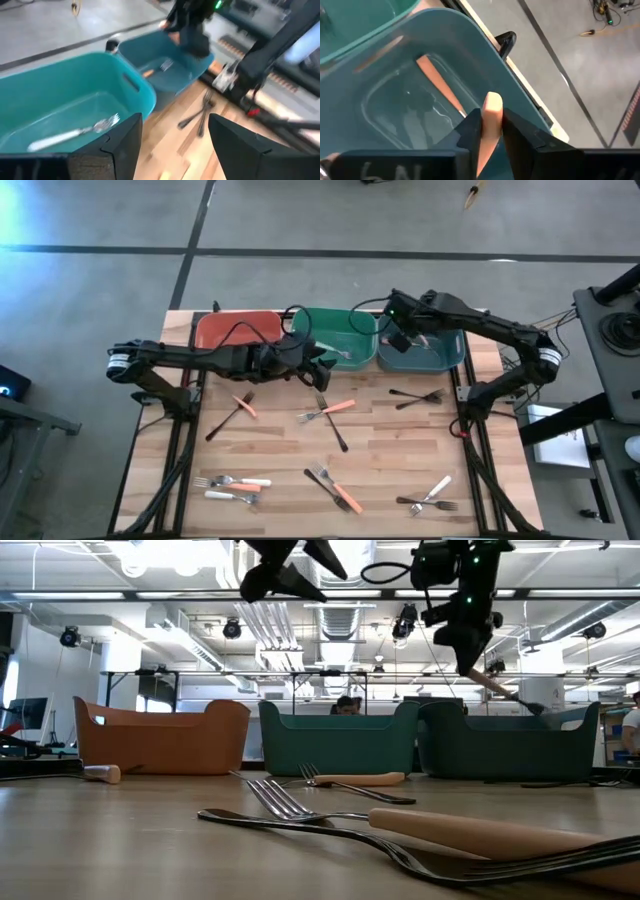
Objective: Sort silverware by color (type)
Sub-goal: Put the light orange fork into the blue bin
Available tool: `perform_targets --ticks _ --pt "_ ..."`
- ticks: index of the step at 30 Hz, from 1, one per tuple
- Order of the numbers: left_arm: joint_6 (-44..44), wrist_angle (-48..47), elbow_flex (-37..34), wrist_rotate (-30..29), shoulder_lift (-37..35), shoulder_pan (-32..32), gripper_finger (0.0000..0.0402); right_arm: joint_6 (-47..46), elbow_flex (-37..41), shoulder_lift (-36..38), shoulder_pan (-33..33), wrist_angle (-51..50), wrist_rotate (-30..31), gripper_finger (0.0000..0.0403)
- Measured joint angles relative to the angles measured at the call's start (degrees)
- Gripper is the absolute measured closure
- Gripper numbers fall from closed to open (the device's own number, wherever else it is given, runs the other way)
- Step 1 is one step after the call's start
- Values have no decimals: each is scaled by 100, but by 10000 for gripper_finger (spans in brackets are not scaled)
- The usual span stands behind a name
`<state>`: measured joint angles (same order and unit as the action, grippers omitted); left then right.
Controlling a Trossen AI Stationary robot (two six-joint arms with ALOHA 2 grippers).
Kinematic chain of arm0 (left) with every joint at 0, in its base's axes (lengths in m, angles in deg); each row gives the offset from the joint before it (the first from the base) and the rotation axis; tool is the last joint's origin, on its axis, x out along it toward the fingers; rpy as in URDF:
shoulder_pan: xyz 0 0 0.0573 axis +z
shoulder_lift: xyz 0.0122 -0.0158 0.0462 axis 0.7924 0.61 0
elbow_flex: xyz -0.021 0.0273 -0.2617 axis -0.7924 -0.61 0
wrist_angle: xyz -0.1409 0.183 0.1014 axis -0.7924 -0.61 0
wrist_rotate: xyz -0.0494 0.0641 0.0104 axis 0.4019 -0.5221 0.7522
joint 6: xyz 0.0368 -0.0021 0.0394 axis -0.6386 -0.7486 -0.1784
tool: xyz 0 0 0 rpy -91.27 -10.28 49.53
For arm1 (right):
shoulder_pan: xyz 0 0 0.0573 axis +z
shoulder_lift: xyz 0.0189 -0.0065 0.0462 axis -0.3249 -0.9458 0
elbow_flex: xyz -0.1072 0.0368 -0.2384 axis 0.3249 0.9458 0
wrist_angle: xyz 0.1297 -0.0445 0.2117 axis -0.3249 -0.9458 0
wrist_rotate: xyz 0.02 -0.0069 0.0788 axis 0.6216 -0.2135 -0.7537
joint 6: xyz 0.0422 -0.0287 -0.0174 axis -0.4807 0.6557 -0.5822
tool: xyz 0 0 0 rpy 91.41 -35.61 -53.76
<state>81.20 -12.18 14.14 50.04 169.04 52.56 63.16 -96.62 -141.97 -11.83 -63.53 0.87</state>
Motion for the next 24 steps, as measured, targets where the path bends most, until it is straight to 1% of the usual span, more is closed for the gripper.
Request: perform_targets --ticks 4,7,9,12,14,16,18,20,21,24 --pt "36 -528 2 471 -23 0 190 -165 -6 149 -2 7 17 274" --pt "122 -1270 0 835 -21 0 190 -274 -89 342 0 -3 15 250" --pt "180 -1964 2 1020 -22 0 190 -335 -167 510 0 2 11 241" --pt "520 -3222 0 1184 -23 -32 190 -505 -268 766 13 3 -97 234" --pt "632 -4132 0 1178 -11 -117 190 -605 -299 962 13 11 -416 234" --pt "559 -4955 -1 1181 36 -250 190 -621 -299 1140 15 48 -790 237" --pt "122 -5537 -8 1182 95 -393 190 -560 -299 1280 26 63 -1015 241" --pt "-619 -5844 -15 1185 119 -530 190 -500 -299 1378 55 70 -1083 246" --pt "-1044 -5919 -29 1222 128 -586 190 -465 -299 1415 74 68 -1093 248" --pt "-2179 -5855 -110 1600 130 -703 190 -430 -299 1508 96 68 -1099 254"
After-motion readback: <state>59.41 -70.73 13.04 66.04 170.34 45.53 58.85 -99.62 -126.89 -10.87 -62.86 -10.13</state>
